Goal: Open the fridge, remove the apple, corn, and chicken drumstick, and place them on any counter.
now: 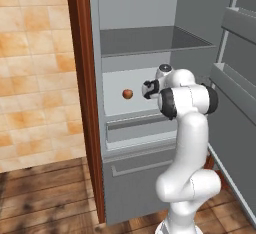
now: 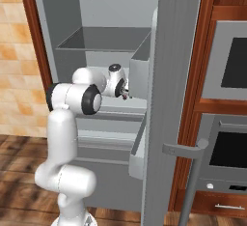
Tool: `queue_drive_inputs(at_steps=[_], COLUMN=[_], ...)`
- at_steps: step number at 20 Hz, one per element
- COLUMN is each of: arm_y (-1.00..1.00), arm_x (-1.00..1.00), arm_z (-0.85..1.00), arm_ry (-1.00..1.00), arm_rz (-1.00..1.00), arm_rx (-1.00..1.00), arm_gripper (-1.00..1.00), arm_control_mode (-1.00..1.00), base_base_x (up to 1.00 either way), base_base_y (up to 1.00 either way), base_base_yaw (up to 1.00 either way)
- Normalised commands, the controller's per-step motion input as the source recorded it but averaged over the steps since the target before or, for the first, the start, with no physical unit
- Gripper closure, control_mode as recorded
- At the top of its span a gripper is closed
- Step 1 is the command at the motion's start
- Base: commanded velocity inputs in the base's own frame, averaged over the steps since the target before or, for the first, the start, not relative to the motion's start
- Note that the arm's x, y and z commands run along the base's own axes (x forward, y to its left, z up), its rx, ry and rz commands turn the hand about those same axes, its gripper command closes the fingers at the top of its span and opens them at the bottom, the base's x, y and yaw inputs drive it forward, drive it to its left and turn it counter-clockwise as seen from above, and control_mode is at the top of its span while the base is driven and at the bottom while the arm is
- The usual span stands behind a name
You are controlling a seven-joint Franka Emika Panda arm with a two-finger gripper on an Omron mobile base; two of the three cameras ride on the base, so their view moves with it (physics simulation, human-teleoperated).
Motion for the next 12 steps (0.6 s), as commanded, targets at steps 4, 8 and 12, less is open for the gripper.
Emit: queue_drive_inputs(at_steps=[4, 8, 12], arm_y=[0.0, 0.0, 0.21], arm_x=[-0.19, -0.69, -0.98], arm_z=[-0.13, 0.73, 0.6], arm_ry=[-0.01, -0.25, -0.22], arm_rz=[0.0, 0.0, 0.04], arm_rx=[0.0, 0.01, 0.0], arm_gripper=[1.0, 1.0, 1.0], arm_control_mode=[-1.0, -1.0, -1.0], base_base_x=[0.0, 0.0, 0.0], base_base_y=[0.0, 0.0, 0.0], base_base_yaw=[0.0, 0.0, 0.0])
